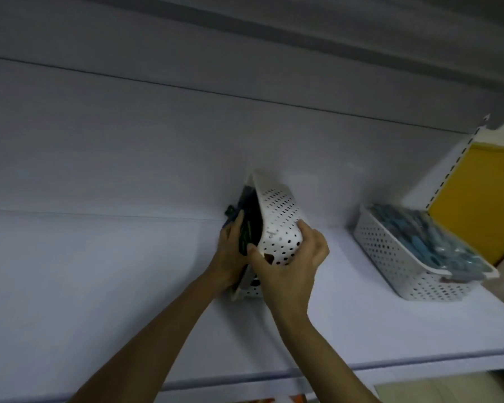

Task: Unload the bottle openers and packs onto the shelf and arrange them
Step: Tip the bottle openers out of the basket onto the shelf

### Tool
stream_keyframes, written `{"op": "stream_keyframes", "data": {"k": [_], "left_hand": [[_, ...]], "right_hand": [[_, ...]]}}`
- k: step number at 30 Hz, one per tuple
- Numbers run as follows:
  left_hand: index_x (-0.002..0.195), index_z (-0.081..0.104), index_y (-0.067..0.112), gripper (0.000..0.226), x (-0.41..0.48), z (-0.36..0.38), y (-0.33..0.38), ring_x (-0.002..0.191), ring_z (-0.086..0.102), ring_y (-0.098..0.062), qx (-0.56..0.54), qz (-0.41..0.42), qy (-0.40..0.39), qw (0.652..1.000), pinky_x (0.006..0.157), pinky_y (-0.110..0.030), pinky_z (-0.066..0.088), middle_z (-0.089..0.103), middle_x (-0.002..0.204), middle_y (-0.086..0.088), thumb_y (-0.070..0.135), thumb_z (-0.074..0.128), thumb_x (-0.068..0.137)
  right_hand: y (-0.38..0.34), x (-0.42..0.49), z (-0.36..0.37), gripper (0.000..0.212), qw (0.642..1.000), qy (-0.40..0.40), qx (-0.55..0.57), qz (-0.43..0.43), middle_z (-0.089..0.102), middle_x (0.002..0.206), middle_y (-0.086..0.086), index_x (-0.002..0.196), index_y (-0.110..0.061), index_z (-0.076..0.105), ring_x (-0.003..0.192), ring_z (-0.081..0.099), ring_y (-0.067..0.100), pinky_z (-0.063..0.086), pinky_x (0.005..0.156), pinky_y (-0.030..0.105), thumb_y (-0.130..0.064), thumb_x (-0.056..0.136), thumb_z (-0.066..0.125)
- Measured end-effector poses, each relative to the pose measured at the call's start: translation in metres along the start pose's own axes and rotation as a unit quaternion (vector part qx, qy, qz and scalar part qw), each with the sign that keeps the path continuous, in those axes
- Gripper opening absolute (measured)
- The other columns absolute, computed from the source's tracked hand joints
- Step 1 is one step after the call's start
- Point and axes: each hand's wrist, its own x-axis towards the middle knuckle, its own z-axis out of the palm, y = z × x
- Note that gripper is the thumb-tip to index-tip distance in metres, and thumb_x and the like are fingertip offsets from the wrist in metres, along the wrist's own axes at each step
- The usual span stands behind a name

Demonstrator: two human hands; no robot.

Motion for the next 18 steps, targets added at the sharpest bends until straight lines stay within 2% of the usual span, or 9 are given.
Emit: {"op": "stream_keyframes", "data": {"k": [2,3,6,8,10,13,14,16,18], "left_hand": [[0.147,0.023,0.025,0.073,-0.001,-0.012,-0.014,0.137,0.031,-0.028,0.128,0.053,0.027,0.990,0.108,-0.029,0.030,0.026,0.152,-0.009,0.014,0.061,0.086],[0.147,0.024,0.023,0.075,-0.002,-0.018,-0.016,0.136,0.032,-0.028,0.128,0.060,0.022,0.990,0.107,-0.027,0.030,0.028,0.151,-0.010,0.017,0.063,0.083],[0.143,0.034,0.018,0.093,-0.004,-0.034,-0.010,0.132,0.040,-0.025,0.067,0.054,-0.013,0.996,0.108,-0.044,0.038,0.039,0.145,-0.012,0.055,0.070,0.066],[0.147,0.027,0.021,0.102,-0.009,-0.044,-0.013,0.137,0.032,-0.025,0.141,0.047,0.004,0.989,0.109,-0.047,0.035,0.032,0.150,-0.011,0.070,0.064,0.065],[0.149,0.019,0.021,0.101,-0.015,-0.057,-0.021,0.142,0.019,-0.030,0.274,0.047,0.052,0.959,0.112,-0.048,0.029,0.020,0.155,-0.014,0.075,0.054,0.070],[0.148,0.021,0.017,0.092,-0.018,-0.076,-0.028,0.141,0.021,-0.034,0.389,0.065,0.085,0.915,0.111,-0.051,0.027,0.015,0.155,-0.018,0.068,0.052,0.079],[0.146,0.026,0.014,0.084,-0.015,-0.084,-0.029,0.138,0.026,-0.034,0.387,0.067,0.072,0.917,0.110,-0.050,0.030,0.022,0.153,-0.018,0.062,0.054,0.082],[0.130,0.047,0.004,0.049,-0.008,-0.098,-0.024,0.125,0.043,-0.034,0.320,0.067,0.031,0.945,0.103,-0.046,0.037,0.046,0.137,-0.019,0.036,0.051,0.093],[0.107,0.058,-0.003,0.032,-0.007,-0.106,-0.016,0.108,0.053,-0.034,0.278,0.069,0.058,0.956,0.096,-0.043,0.040,0.059,0.115,-0.024,0.018,0.039,0.093]], "right_hand": [[-0.006,-0.006,0.008,0.090,0.999,-0.005,-0.042,-0.021,0.019,0.149,0.001,0.137,-0.021,0.036,0.130,0.033,0.019,0.043,0.103,0.043,-0.035,0.062,0.084],[-0.008,-0.008,0.009,0.090,0.998,-0.007,-0.056,-0.027,0.016,0.150,0.002,0.137,-0.021,0.035,0.131,0.033,0.023,0.042,0.103,0.048,-0.037,0.062,0.083],[-0.010,-0.010,0.008,0.091,0.995,-0.009,-0.093,-0.043,0.011,0.153,0.000,0.138,-0.021,0.033,0.131,0.034,0.029,0.043,0.101,0.049,-0.043,0.063,0.079],[-0.014,-0.011,0.010,0.091,0.990,-0.005,-0.129,-0.058,0.010,0.156,0.000,0.139,-0.019,0.033,0.130,0.036,0.030,0.043,0.100,0.047,-0.046,0.065,0.077],[-0.019,-0.014,0.013,0.092,0.983,-0.006,-0.170,-0.066,0.010,0.158,0.000,0.141,-0.018,0.032,0.126,0.040,0.033,0.044,0.096,0.044,-0.051,0.066,0.074],[-0.023,-0.016,0.014,0.094,0.975,-0.012,-0.212,-0.069,0.009,0.158,-0.001,0.142,-0.019,0.029,0.123,0.043,0.036,0.044,0.090,0.043,-0.060,0.067,0.069],[-0.024,-0.017,0.013,0.094,0.974,-0.013,-0.217,-0.065,0.009,0.157,-0.002,0.142,-0.019,0.028,0.123,0.043,0.035,0.045,0.090,0.043,-0.061,0.067,0.069],[-0.023,-0.019,0.012,0.094,0.974,-0.011,-0.217,-0.059,0.010,0.156,-0.002,0.143,-0.019,0.028,0.126,0.041,0.035,0.046,0.091,0.044,-0.059,0.068,0.069],[-0.025,-0.020,0.011,0.094,0.974,-0.010,-0.218,-0.058,0.011,0.156,-0.002,0.143,-0.017,0.028,0.128,0.040,0.034,0.046,0.093,0.045,-0.057,0.070,0.070]]}}
